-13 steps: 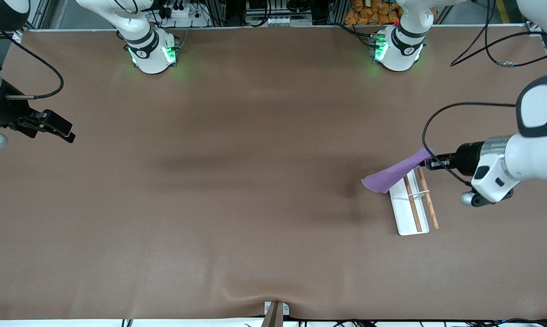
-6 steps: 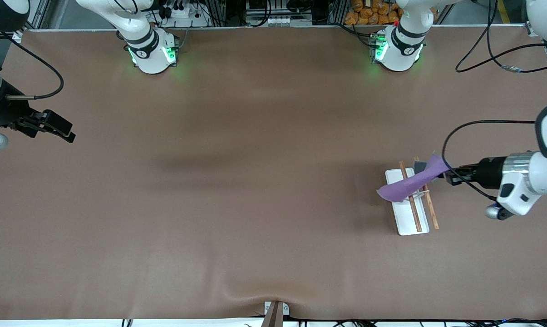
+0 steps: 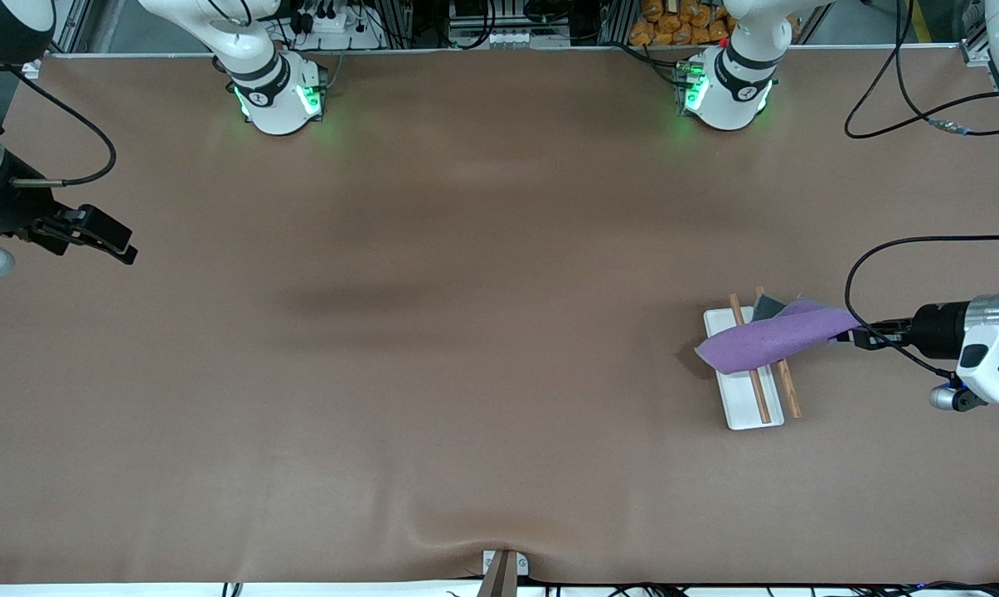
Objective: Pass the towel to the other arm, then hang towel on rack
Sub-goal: 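Lower the towel with the left gripper over the wooden dowels, then open the left gripper to release the towel onto the dowels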
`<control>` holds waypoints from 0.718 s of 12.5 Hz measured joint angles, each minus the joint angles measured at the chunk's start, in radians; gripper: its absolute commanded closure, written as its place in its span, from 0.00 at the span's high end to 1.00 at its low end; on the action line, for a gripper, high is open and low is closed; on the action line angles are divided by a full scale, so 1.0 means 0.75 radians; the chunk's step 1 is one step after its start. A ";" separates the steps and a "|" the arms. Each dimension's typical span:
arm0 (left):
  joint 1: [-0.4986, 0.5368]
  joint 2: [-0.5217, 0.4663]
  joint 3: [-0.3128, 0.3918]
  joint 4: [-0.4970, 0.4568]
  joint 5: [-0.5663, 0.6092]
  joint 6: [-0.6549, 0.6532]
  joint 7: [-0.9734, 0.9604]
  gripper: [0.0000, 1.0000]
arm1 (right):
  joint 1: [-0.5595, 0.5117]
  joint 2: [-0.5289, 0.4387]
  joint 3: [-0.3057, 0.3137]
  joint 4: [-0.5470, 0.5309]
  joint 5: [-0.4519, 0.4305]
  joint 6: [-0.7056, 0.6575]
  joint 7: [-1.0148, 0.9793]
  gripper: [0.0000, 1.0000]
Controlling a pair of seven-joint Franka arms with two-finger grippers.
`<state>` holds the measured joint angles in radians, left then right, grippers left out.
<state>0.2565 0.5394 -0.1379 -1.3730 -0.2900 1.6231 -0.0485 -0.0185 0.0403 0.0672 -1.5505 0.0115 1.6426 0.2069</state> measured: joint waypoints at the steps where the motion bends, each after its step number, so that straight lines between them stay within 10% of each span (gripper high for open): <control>1: 0.000 0.010 0.000 0.000 0.001 0.015 0.010 0.00 | 0.000 0.000 0.000 0.000 0.000 0.000 0.000 1.00; 9: 0.047 0.050 0.001 -0.002 0.006 0.048 0.075 0.04 | 0.000 0.001 -0.001 0.000 -0.003 0.000 0.000 1.00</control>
<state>0.2915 0.5768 -0.1372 -1.3741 -0.2856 1.6589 0.0081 -0.0185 0.0411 0.0662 -1.5505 0.0096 1.6426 0.2069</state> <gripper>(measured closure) 0.974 0.000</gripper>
